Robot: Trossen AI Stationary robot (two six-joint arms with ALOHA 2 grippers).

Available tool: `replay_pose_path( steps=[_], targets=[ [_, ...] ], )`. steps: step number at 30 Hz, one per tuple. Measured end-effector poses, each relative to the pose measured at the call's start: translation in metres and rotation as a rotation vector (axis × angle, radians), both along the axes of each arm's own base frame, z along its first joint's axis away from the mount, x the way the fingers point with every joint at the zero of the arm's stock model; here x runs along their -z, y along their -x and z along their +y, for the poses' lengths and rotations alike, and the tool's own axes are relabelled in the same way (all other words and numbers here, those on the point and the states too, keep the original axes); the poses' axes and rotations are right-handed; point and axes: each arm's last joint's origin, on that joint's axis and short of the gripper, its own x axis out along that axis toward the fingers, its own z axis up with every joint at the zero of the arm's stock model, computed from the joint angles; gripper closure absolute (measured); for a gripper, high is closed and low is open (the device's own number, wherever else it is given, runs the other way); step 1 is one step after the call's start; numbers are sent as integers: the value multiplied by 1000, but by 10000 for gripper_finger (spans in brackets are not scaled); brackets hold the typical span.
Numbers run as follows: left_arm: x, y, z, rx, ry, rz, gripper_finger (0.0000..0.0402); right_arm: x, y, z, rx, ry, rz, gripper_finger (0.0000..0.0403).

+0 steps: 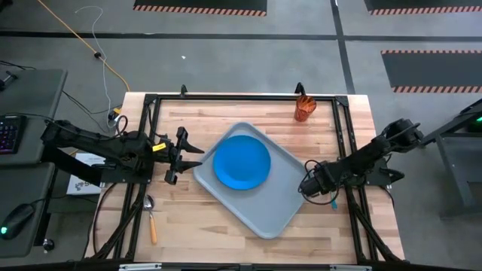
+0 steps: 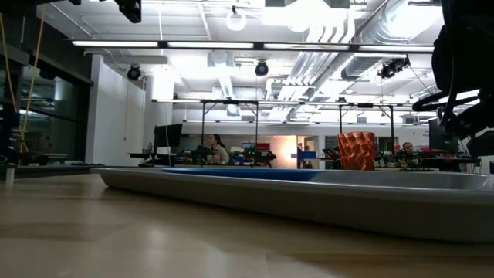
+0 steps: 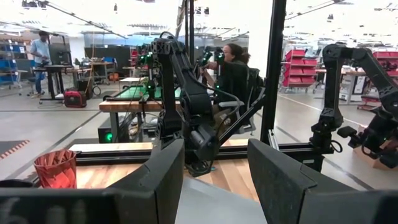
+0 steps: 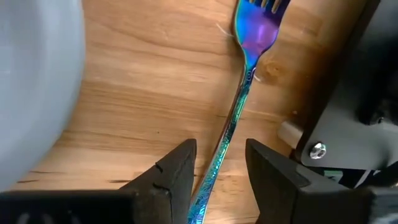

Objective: Pick and place plate/cup/fork/spoon on tray
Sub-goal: Put the blue fork on the right side of the gray serving tray

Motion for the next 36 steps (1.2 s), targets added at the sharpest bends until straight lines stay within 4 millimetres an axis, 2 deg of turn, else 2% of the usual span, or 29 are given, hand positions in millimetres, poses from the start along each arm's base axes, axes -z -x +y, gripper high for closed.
replay_pose_path(
  steps=[8,13,21,26,33,36],
  targets=[
    [1,0,-1,14,-2,8,234,-2,2,-1,-29,-40,-25,263],
    [1,0,-1,16,6,13,234,1,13,-6,4,-78,-81,264],
    [1,0,-1,16,5,10,234,-7,23,-11,58,-100,-197,268],
    [1,0,-1,16,5,8,234,-7,21,-10,59,-99,-212,301],
    [1,0,-1,16,6,8,234,-3,19,-9,62,-78,-185,389],
    [1,0,-1,16,5,8,234,-3,19,-9,62,-77,-181,391]
  ],
)
